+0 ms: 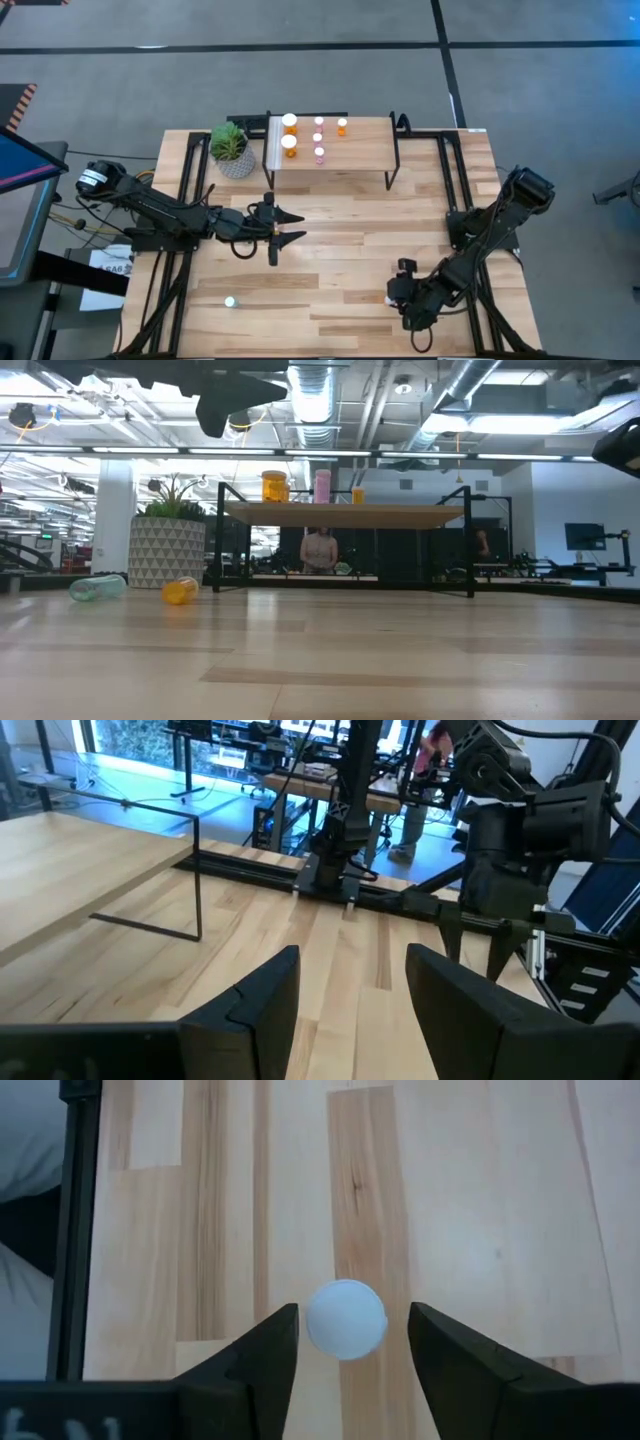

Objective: Pick and place medicine bottles onto shelf by color
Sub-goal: Put the small bottom orange pill bottle aligned with the other small orange pill bottle on the shelf

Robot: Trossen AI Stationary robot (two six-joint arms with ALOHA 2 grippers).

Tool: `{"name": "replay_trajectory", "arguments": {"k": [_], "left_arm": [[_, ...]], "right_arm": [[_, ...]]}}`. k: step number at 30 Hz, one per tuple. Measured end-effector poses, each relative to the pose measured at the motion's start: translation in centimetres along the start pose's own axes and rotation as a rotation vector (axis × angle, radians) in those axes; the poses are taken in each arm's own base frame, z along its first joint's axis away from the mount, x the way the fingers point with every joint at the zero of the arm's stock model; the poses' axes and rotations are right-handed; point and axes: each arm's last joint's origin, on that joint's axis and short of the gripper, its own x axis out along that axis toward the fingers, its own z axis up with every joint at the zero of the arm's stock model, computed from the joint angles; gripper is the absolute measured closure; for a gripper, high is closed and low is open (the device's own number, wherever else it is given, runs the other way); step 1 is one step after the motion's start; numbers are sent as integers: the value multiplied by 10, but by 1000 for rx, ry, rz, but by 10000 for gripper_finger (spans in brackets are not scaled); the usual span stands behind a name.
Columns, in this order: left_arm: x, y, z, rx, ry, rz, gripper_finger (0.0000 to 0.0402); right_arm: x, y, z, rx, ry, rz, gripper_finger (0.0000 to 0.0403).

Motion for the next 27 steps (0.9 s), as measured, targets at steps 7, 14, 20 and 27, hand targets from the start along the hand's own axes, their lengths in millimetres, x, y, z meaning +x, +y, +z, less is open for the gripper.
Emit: {"name": "replay_trajectory", "arguments": {"k": [7, 14, 20, 27], "left_arm": [[0, 0, 0, 0, 0, 0, 231], [0, 0, 0, 0, 1, 0, 231], [0, 0, 0, 2, 2, 0, 231], [0, 0, 0, 8, 4, -2, 231]], "right_arm": [[0, 0, 0, -2, 1, 0, 238], [0, 0, 1, 1, -1, 0, 261], [0, -2, 2, 6, -2, -4, 262], [-9, -14, 16, 4, -40, -8, 262]]}}
